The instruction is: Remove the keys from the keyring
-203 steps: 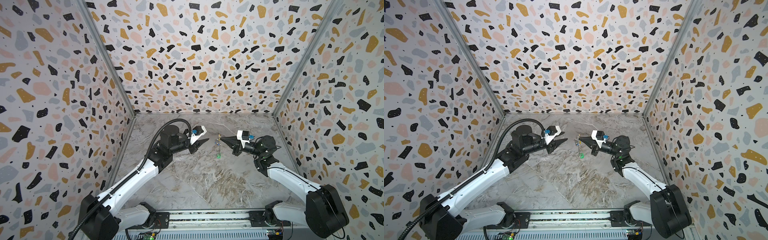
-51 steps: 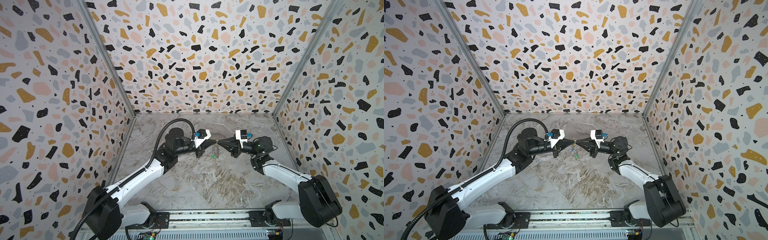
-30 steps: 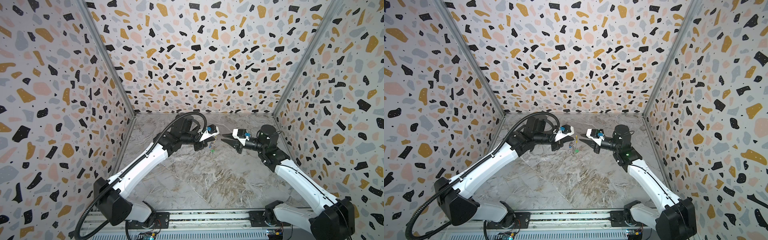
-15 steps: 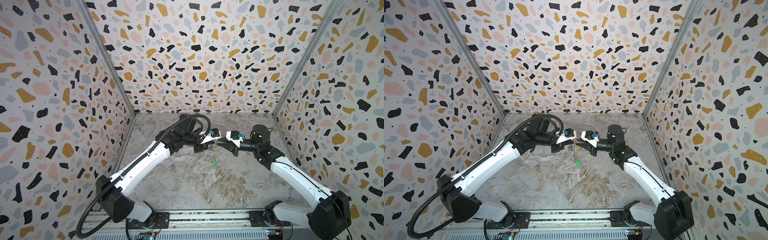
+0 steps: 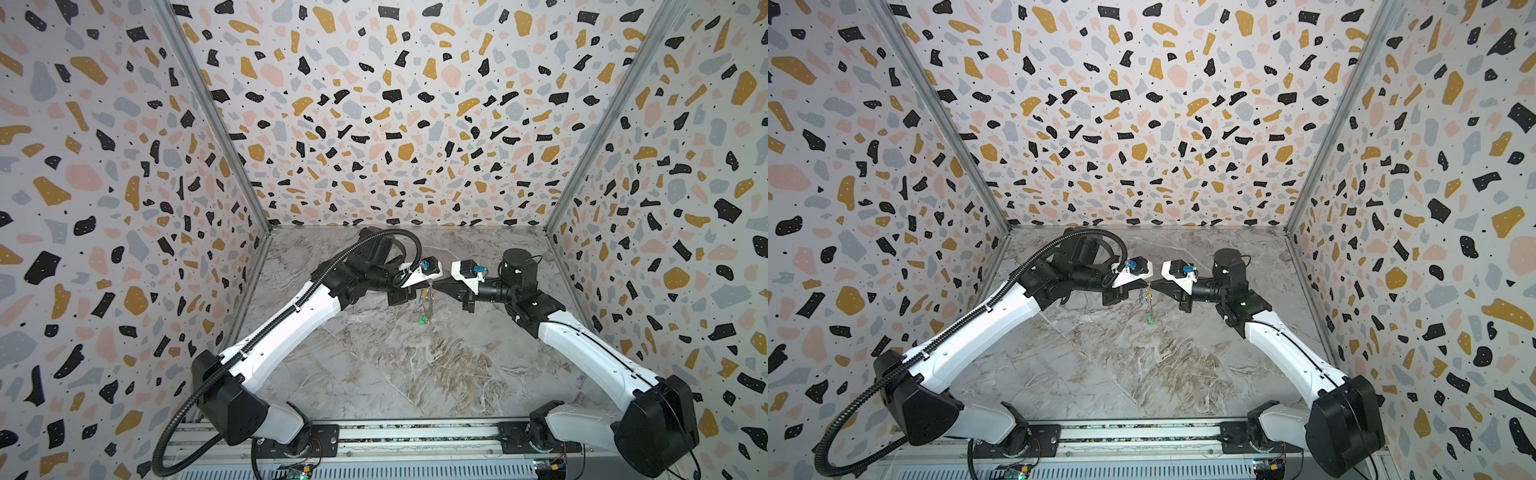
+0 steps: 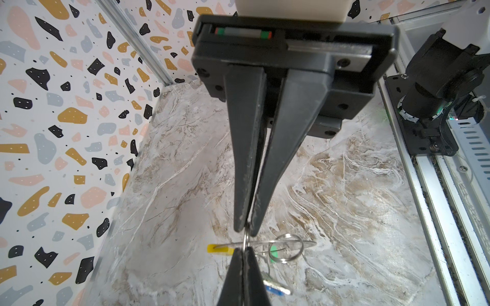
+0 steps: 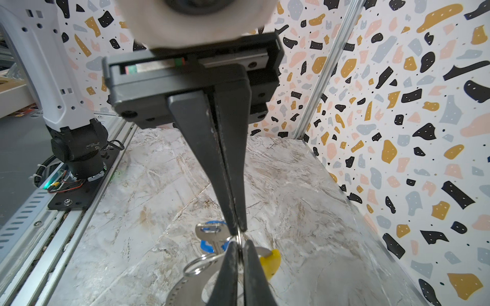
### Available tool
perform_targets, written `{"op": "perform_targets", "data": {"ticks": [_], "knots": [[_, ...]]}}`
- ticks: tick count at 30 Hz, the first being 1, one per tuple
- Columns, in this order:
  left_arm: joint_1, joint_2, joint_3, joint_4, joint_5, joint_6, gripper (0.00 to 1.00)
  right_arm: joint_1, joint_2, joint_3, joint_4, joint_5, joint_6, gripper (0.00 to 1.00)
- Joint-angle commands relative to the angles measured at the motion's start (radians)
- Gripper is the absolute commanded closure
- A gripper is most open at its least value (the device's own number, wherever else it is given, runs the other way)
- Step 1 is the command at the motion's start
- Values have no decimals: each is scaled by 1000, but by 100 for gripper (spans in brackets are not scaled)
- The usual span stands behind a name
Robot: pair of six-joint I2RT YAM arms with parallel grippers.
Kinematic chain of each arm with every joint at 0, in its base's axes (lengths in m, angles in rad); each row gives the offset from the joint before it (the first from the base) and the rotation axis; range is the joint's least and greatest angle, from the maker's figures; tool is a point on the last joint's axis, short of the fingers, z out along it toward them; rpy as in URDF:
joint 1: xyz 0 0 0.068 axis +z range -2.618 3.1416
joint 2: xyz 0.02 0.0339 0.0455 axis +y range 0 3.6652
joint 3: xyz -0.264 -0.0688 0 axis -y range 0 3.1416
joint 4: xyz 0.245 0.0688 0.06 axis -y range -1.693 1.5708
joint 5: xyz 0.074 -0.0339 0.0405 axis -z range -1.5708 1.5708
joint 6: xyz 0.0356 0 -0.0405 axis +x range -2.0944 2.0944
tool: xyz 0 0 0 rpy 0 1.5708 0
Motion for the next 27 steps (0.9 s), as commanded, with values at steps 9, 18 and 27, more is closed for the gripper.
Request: {"op": "perform_targets", "data": {"ticks": [9, 18, 27], "knots": [[-8, -11, -12, 59, 33, 1, 100, 9, 9, 2, 32, -41, 29, 100], [126, -179, -272, 489, 122, -281, 59, 6, -6, -44, 175, -51, 114, 100], [123, -272, -513, 799, 132, -516, 56, -10, 25, -63, 333, -83, 212, 100]]}}
